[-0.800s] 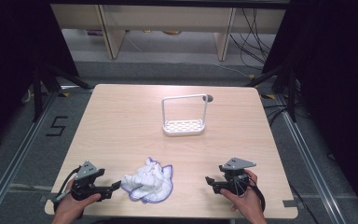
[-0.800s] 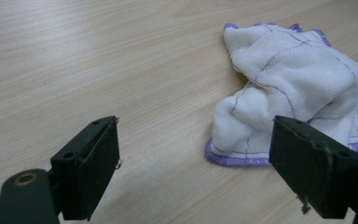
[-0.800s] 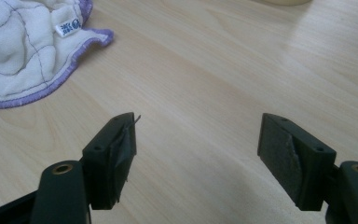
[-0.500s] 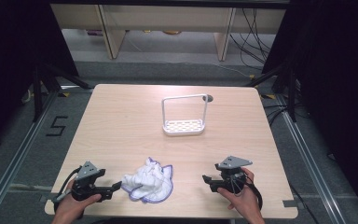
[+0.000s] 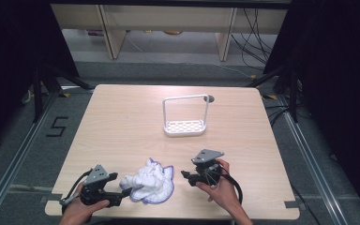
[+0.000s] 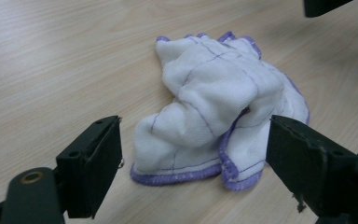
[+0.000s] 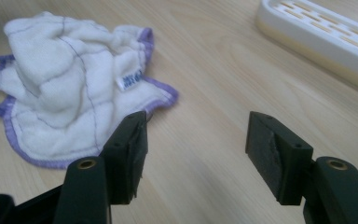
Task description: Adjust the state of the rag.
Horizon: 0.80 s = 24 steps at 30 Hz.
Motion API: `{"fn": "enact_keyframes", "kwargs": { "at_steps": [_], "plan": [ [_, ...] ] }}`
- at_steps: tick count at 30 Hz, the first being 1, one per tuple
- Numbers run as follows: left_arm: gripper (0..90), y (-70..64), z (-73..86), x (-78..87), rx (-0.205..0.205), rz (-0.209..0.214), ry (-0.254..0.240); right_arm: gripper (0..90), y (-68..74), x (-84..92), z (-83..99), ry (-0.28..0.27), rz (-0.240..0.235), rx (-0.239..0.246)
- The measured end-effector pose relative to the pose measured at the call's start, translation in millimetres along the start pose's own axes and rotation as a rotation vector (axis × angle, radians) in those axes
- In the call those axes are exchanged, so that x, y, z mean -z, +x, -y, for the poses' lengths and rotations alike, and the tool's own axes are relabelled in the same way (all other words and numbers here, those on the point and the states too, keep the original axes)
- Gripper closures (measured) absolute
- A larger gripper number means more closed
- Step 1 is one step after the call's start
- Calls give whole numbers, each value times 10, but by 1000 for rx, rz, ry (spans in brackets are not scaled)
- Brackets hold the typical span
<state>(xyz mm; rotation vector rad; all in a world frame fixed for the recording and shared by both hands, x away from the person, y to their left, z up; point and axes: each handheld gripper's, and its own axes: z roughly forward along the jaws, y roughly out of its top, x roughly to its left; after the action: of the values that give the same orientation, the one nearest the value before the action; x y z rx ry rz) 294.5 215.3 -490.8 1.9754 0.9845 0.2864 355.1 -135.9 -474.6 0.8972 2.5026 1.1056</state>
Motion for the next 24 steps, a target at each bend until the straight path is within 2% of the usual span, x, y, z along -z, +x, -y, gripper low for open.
{"fn": "enact_keyframes", "kwargs": {
  "at_steps": [1, 2, 3, 4, 5, 6, 7, 9, 10, 12, 14, 15, 16, 19, 22, 23, 24],
  "plan": [
    [182, -16, -11, -14, 6, 10, -8, 403, 0, 0, 0, 0, 0, 0],
    [188, -39, -42, -24, -11, 17, 2, 407, 41, -95, -61, 0, -8, 12],
    [200, -39, -42, -24, -11, 17, 2, 407, 41, -95, -61, 0, -8, 12],
    [211, -74, -66, -68, -22, 28, -7, 410, 68, -159, -121, 28, -27, 30],
    [213, -74, -66, -68, -22, 28, -7, 410, 68, -159, -121, 28, -27, 30],
    [212, -95, -78, -90, -20, 25, -1, 412, 95, -242, -159, 21, -25, 29],
    [212, -96, -86, -118, -33, 31, 8, 412, 95, -242, -159, 21, -25, 29],
    [221, -100, -94, -181, -46, 34, 20, 415, 101, -298, -183, 36, -33, 25],
    [238, -87, -105, -220, -70, 32, 50, 426, 91, -352, -202, 52, -41, 39],
    [268, -92, -109, -242, -72, 26, 54, 433, 102, -408, -211, 60, -44, 34],
    [291, -78, -117, -266, -99, 30, 73, 436, 124, -468, -226, 75, -34, 23],
    [291, -81, -115, -275, -92, 27, 75, 436, 124, -468, -226, 75, -34, 23],
    [294, -69, -117, -272, -104, 22, 82, 439, 129, -514, -232, 66, -44, 49],
    [307, -36, -103, -237, -107, 35, 75, 445, 162, -602, -248, 94, -50, 53],
    [311, 40, -78, -170, -89, 25, 61, 453, 171, -681, -245, 100, -42, 62],
    [312, 80, -68, -148, -97, 21, 76, 453, 167, -685, -247, 115, -48, 66],
    [312, 135, -38, -140, -77, 14, 72, 458, 178, -699, -244, 109, -45, 50]
  ]
}}
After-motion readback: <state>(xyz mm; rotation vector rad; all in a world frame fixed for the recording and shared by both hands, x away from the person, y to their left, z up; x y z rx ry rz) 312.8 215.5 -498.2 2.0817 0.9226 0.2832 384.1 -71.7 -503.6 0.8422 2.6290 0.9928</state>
